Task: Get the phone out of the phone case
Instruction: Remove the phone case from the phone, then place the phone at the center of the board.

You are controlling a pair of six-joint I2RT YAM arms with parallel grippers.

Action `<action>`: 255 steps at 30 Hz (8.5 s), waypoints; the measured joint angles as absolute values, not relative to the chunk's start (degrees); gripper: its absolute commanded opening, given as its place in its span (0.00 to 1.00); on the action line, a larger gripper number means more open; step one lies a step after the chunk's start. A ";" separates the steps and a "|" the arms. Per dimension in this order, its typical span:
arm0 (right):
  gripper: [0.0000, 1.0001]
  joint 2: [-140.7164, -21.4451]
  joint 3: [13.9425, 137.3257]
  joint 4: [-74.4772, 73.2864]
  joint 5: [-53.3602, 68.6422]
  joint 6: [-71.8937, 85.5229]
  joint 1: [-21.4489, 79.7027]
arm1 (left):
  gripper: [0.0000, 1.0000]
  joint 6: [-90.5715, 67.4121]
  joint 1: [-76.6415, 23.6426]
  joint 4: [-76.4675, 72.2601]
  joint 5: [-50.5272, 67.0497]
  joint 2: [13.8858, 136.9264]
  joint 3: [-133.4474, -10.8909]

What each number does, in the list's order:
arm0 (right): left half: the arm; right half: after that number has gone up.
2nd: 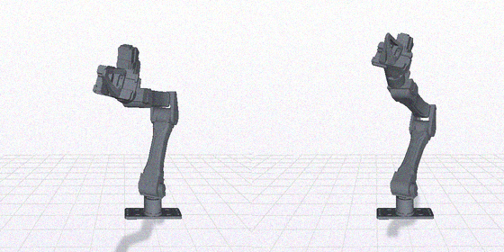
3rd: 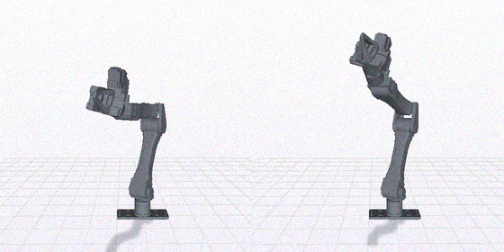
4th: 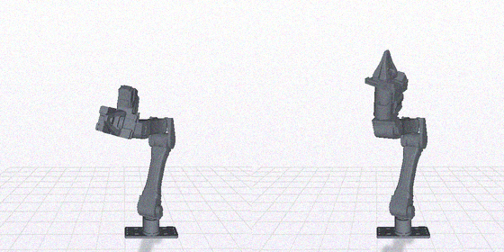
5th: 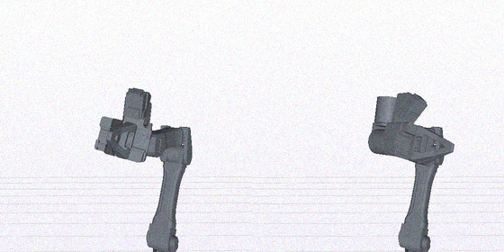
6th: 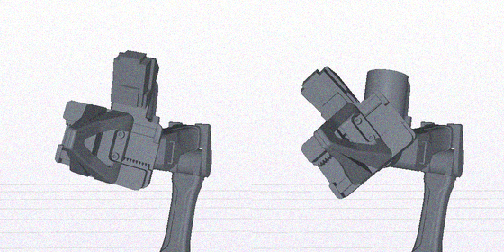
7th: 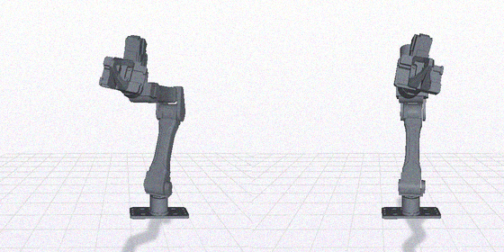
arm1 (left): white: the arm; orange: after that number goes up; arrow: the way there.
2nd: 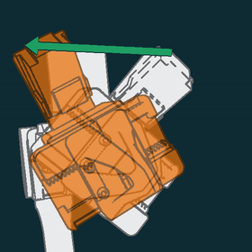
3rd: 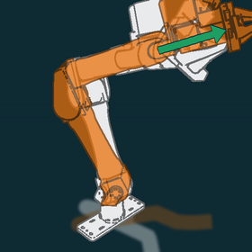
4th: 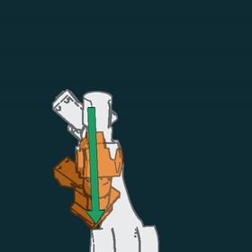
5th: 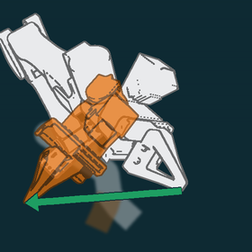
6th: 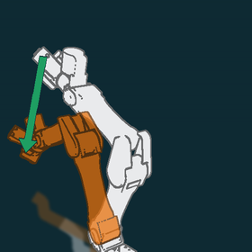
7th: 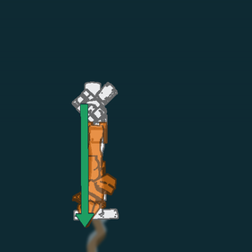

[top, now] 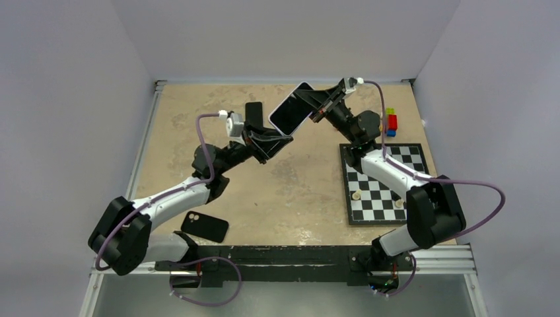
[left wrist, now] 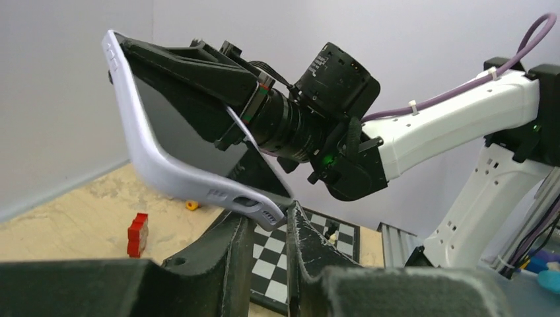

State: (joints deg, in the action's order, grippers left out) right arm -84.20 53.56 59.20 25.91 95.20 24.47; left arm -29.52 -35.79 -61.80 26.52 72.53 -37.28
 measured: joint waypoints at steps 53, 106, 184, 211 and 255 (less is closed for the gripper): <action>0.00 -86.59 58.72 54.41 51.22 77.30 20.86 | 0.56 -60.62 -27.00 -28.34 37.28 51.22 -37.26; 0.00 -85.62 58.59 53.43 51.99 74.19 21.26 | 0.43 -65.49 -30.44 -34.48 37.01 63.16 -40.21; 0.00 -89.54 44.45 68.95 38.35 84.88 29.89 | 0.00 -87.70 -30.50 -40.93 16.03 61.84 -34.15; 0.00 -99.96 57.49 62.11 31.35 87.00 24.29 | 0.00 -87.48 -34.79 -41.54 16.21 62.04 -32.21; 0.00 -46.39 47.97 -13.34 15.68 27.31 18.70 | 0.00 -31.31 -6.35 24.12 16.51 108.36 -83.31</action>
